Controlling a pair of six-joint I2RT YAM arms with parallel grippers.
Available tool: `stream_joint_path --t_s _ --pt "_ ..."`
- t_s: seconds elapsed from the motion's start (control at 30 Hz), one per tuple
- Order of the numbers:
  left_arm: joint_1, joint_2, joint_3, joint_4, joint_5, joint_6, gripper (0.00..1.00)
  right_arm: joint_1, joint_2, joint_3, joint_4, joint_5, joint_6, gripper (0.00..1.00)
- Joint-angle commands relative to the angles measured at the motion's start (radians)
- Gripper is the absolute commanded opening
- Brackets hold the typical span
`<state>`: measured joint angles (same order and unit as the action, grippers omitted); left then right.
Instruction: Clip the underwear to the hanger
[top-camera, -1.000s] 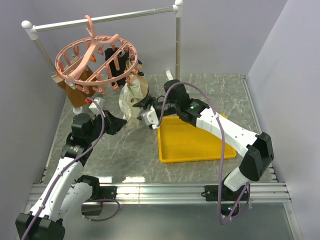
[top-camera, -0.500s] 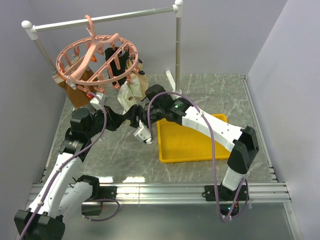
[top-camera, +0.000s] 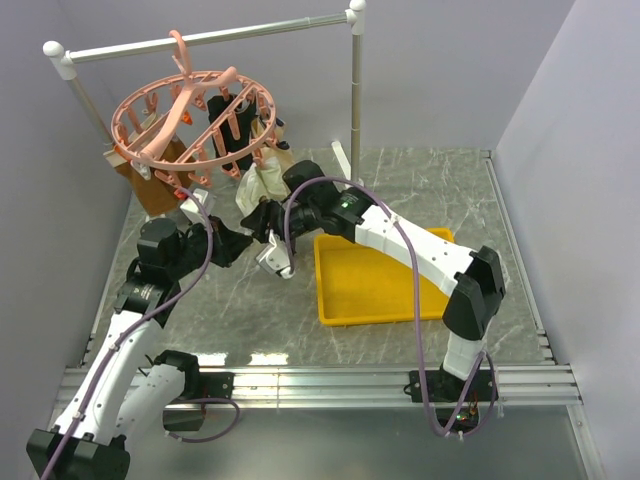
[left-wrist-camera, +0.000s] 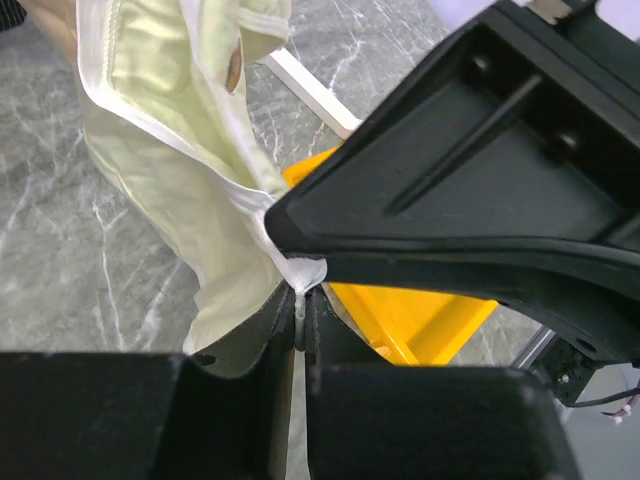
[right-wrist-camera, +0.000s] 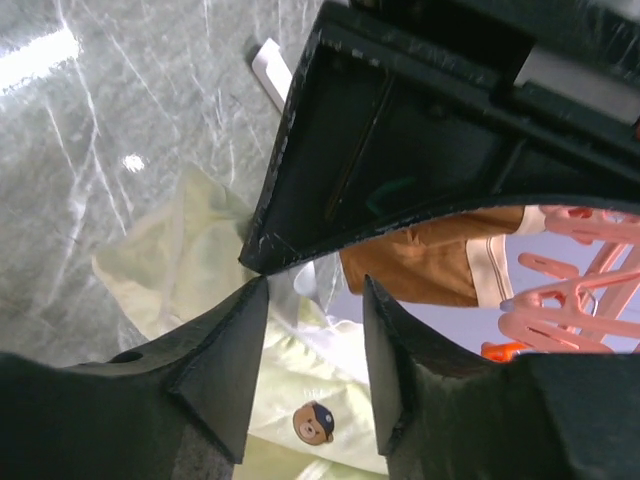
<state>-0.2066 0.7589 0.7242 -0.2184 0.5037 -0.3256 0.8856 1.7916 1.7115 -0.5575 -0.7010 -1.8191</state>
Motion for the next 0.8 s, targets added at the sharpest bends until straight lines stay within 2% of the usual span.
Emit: stream_joint_path --t_s 0.0,0.23,0.3,0.33,0.37,0.47,0.5,0.57,0.6,0.63,0.7,0.77 --pt "-0.004 -0.018 0.05 -0.01 0.035 0.037 0.12 -0.004 0.02 0.065 -0.018 0.026 -0.02 0.48" --pt "-0.004 -0.027 0.052 -0.018 0.029 0.043 0.12 -0.004 0.034 0.094 -0.042 0.063 -0.058 0.3" --pt "-0.004 -0.029 0.052 -0.016 0.026 0.04 0.12 -0.004 0.035 0.099 -0.044 0.069 -0.06 0.16" --pt "-0.004 -0.035 0.052 -0.016 0.019 0.04 0.13 -0.002 0.035 0.1 -0.039 0.07 -0.056 0.04" --pt "-0.004 -0.038 0.053 -0.019 0.01 0.042 0.14 -0.002 0.035 0.102 -0.033 0.074 -0.052 0.0" --pt "-0.004 -0.075 0.041 -0.013 -0.03 0.039 0.25 -0.002 0.037 0.12 -0.041 0.074 -0.043 0.0" --pt "-0.004 -0.09 0.034 -0.007 -0.04 0.033 0.35 -0.002 0.04 0.128 -0.048 0.075 -0.042 0.0" --pt "-0.004 -0.148 0.003 0.019 -0.076 0.03 0.48 -0.004 0.045 0.148 -0.059 0.077 -0.032 0.0" --pt "-0.004 -0.171 -0.008 0.024 -0.086 0.031 0.61 -0.002 0.045 0.152 -0.059 0.08 -0.031 0.0" --pt "-0.004 -0.208 -0.018 0.027 -0.094 0.037 0.69 -0.002 0.045 0.154 -0.056 0.08 -0.026 0.0" --pt "-0.004 -0.234 -0.038 0.024 -0.09 0.072 0.8 -0.002 0.048 0.161 -0.058 0.078 -0.019 0.0" --pt "-0.004 -0.244 -0.045 0.008 -0.088 0.098 0.86 0.0 0.051 0.172 -0.062 0.081 -0.019 0.0"
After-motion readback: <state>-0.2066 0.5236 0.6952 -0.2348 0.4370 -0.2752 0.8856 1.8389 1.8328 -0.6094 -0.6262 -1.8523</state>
